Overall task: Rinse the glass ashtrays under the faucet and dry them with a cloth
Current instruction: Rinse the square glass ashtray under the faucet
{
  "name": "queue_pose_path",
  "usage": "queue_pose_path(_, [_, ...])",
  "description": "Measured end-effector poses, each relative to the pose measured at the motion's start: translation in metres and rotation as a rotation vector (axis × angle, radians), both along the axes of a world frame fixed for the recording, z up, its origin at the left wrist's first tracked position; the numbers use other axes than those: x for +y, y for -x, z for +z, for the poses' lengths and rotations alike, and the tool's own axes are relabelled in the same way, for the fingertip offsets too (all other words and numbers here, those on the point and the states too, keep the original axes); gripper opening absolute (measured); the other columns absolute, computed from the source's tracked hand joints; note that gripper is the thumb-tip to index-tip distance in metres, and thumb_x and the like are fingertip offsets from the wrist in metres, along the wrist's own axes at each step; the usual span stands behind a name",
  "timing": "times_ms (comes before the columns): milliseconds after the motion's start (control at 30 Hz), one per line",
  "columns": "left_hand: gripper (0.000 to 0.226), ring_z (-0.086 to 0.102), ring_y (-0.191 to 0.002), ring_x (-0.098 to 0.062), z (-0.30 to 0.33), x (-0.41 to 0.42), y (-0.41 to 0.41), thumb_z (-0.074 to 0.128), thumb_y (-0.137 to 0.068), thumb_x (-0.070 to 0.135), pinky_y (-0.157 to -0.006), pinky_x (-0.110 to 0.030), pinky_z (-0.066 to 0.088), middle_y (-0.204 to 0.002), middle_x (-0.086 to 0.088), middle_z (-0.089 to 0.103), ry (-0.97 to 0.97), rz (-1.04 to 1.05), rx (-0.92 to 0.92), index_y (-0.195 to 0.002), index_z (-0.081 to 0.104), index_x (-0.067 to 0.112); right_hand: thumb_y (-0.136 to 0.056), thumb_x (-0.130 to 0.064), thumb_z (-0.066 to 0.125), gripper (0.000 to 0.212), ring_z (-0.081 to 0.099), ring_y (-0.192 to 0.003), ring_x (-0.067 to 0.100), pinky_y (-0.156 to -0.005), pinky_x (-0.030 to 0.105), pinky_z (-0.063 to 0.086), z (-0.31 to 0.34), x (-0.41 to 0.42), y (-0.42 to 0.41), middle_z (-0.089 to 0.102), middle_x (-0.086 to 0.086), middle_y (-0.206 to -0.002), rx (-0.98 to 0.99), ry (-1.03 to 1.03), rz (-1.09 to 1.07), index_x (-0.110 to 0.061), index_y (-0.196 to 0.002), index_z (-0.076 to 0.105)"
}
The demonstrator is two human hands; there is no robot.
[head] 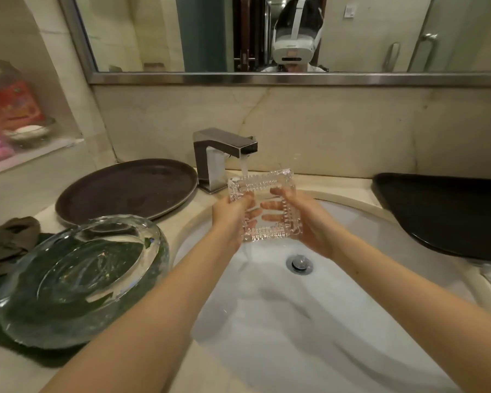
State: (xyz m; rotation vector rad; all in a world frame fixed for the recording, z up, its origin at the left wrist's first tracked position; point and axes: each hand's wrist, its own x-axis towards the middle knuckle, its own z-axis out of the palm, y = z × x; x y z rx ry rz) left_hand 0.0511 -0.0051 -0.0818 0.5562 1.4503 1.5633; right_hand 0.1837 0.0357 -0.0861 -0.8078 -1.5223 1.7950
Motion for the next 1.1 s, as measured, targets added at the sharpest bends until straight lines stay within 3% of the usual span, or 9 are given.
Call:
queue_pose_path(167, [0.009, 0.056, -0.076, -0.014, -0.021, 0.006, 0.010, 0.061, -0.089, 0.006, -0.064, -0.027, 0.049, -0.085, 0.000, 0.061, 0.057, 0.028, -0.139, -0.095, 0.060, 0.014, -0.088, -0.003, 0.053, 0.026, 0.063, -0.093, 0.024, -0.085, 0.040, 0.052, -0.017, 0.009, -0.002, 0.065, 0.011, -0.107, 0.035, 0.129, 0.037, -0.007, -0.113, 0.059])
queue_pose_path(333, [0.028, 0.055, -0.068, -0.010, -0.034, 0.013, 0.022, 0.055, -0.088, -0.004, -0.076, -0.032, 0.047, -0.084, 0.000, 0.061, 0.079, 0.060, -0.292, -0.112, 0.059, 0.011, -0.091, 0.004, 0.046, 0.035, 0.061, -0.091, 0.021, -0.087, 0.038, 0.050, -0.033, 0.012, 0.000, 0.062, 0.008, -0.109, -0.015, 0.155, 0.020, -0.009, -0.122, 0.053])
queue_pose_path(467, [0.050, 0.060, -0.062, -0.011, -0.037, 0.017, 0.023, 0.042, -0.082, -0.017, -0.062, -0.026, 0.045, -0.091, -0.004, 0.065, 0.127, -0.029, -0.279, -0.126, 0.053, 0.006, -0.095, 0.002, 0.042, 0.038, 0.060, -0.089, 0.021, -0.080, 0.026, 0.055, -0.040, 0.014, -0.002, 0.065, 0.009, -0.105, -0.027, 0.153, -0.005, -0.018, -0.124, 0.054])
queue_pose_path(633, [0.049, 0.064, -0.072, -0.014, -0.034, 0.015, 0.019, 0.031, -0.084, -0.019, -0.075, -0.031, 0.047, -0.087, -0.001, 0.065, 0.125, -0.010, -0.293, -0.118, 0.055, 0.007, -0.096, -0.001, 0.043, 0.036, 0.063, -0.093, 0.018, -0.087, 0.028, 0.052, -0.041, 0.012, -0.007, 0.066, 0.006, -0.109, -0.026, 0.137, 0.019, -0.025, -0.120, 0.055])
queue_pose_path(733, [0.055, 0.064, -0.072, -0.015, -0.036, 0.015, 0.020, 0.029, -0.083, -0.020, -0.086, -0.036, 0.049, -0.086, 0.000, 0.065, 0.115, -0.012, -0.263, -0.124, 0.052, 0.007, -0.095, -0.012, 0.050, 0.045, 0.053, -0.116, 0.018, -0.098, 0.032, 0.042, -0.044, 0.009, -0.003, 0.054, 0.001, -0.131, -0.341, -0.217, -0.078, -0.020, -0.138, 0.043])
queue_pose_path(800, [0.043, 0.065, -0.072, -0.016, -0.039, 0.018, 0.022, 0.034, -0.090, -0.012, -0.098, -0.041, 0.045, -0.085, 0.000, 0.066, 0.121, -0.004, -0.233, -0.124, 0.052, 0.007, -0.094, -0.022, 0.053, 0.051, 0.041, -0.130, 0.020, -0.106, 0.033, 0.033, -0.050, 0.005, -0.001, 0.041, 0.002, -0.144, -0.711, -0.825, -0.260, -0.013, -0.142, 0.037])
queue_pose_path(867, [0.028, 0.065, -0.070, -0.018, -0.039, 0.018, 0.022, 0.045, -0.096, 0.002, -0.091, -0.042, 0.050, -0.085, -0.003, 0.066, 0.128, -0.033, -0.175, -0.123, 0.054, 0.005, -0.093, -0.034, 0.045, 0.051, 0.042, -0.131, 0.027, -0.108, 0.045, 0.034, -0.053, 0.000, 0.001, 0.045, 0.009, -0.142, -0.796, -1.340, -0.280, -0.007, -0.136, 0.045])
queue_pose_path(1000, [0.032, 0.065, -0.087, -0.023, -0.035, 0.012, 0.014, 0.058, -0.092, 0.030, -0.075, -0.035, 0.055, -0.097, -0.009, 0.067, 0.151, -0.182, 0.033, -0.111, 0.059, 0.003, -0.079, -0.072, 0.001, 0.094, -0.005, -0.142, 0.013, -0.112, 0.040, -0.016, -0.050, -0.016, 0.010, 0.000, -0.001, -0.153, -1.074, -1.422, 0.171, -0.010, -0.149, 0.012])
queue_pose_path(1100, [0.032, 0.064, -0.083, -0.022, -0.034, 0.010, 0.008, 0.056, -0.092, 0.035, -0.064, -0.027, 0.055, -0.097, -0.009, 0.066, 0.139, -0.219, 0.116, -0.103, 0.060, 0.005, -0.084, -0.067, 0.006, 0.088, 0.005, -0.145, 0.020, -0.110, 0.046, -0.012, -0.054, -0.016, 0.012, 0.007, 0.008, -0.155, -1.175, -1.521, 0.053, -0.006, -0.148, 0.011])
